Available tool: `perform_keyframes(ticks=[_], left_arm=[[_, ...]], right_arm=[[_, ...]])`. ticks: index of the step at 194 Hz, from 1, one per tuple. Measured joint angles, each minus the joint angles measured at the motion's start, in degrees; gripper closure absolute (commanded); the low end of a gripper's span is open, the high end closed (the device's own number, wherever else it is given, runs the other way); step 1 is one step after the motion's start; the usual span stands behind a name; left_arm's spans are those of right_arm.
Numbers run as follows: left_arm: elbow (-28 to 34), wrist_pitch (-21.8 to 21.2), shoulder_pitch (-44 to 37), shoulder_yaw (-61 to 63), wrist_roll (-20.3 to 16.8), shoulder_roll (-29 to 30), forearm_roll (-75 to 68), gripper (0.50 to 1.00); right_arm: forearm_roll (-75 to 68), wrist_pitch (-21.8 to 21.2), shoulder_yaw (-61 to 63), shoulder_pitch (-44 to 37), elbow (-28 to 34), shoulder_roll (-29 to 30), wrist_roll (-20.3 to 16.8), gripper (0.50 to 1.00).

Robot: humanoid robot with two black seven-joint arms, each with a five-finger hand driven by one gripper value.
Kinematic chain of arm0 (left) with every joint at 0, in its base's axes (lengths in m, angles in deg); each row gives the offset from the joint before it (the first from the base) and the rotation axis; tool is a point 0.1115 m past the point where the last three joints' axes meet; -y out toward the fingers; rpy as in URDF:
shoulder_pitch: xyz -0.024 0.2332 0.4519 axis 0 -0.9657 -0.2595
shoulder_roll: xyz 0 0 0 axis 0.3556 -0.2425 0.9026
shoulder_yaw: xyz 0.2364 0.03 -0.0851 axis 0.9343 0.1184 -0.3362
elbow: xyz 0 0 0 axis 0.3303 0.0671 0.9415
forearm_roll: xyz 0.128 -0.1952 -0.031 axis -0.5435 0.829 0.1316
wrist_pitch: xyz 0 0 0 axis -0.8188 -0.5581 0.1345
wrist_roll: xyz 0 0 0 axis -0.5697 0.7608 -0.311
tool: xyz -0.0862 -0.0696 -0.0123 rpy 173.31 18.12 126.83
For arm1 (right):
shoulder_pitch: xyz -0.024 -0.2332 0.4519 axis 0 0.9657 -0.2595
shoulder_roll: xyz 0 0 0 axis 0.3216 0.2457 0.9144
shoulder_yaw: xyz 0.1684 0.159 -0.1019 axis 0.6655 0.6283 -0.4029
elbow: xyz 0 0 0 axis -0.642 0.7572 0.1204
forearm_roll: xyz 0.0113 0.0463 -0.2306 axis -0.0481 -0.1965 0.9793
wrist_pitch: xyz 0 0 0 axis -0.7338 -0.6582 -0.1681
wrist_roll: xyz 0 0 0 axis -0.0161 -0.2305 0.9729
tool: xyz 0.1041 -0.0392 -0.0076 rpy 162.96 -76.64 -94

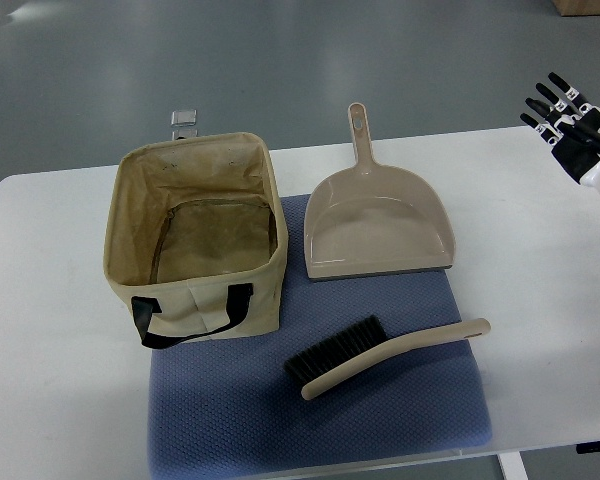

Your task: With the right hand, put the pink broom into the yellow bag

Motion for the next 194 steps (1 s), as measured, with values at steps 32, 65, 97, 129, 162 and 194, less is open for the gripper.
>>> perform_keyframes(ticks=[32,65,97,129,162,194], left_arm=[[0.00,0.00,-0.04,-0.13,0.00,0.00,-0.03,0.500],[0.01,0.00,-0.13,-0.17,0.00,0.00,-0.03,0.500],[0.05,0.00,-0.10,-0.10,0.00,0.00,0.01,0.500],[0.05,0.00,-0.09,-0.15,0.00,0.00,0.03,0.500],[0.05,0.00,-0.11,-0.14,0.00,0.00,0.03,0.500],[0.05,0.00,-0.11,-0.13,0.00,0.00,0.03,0.500]], right_arm=[[0.00,-0.29,-0.10,-0.01,0.13,0.81,-0.05,0.572],[0.00,-0.47,-0.30,-0.01,0.18,0.88,-0.09,0.572],[0.00,-0.60,-0.38,0.12,0.31,0.89,-0.09,0.572],[0.00,-0.68,-0.45,0.21,0.31,0.65,-0.09,0.572],[0.00,-1.69,-0.45,0.21,0.35,0.45,-0.09,0.572],[0.00,-2.39,-0.45,0.21,0.35,0.17,-0.09,0.572]])
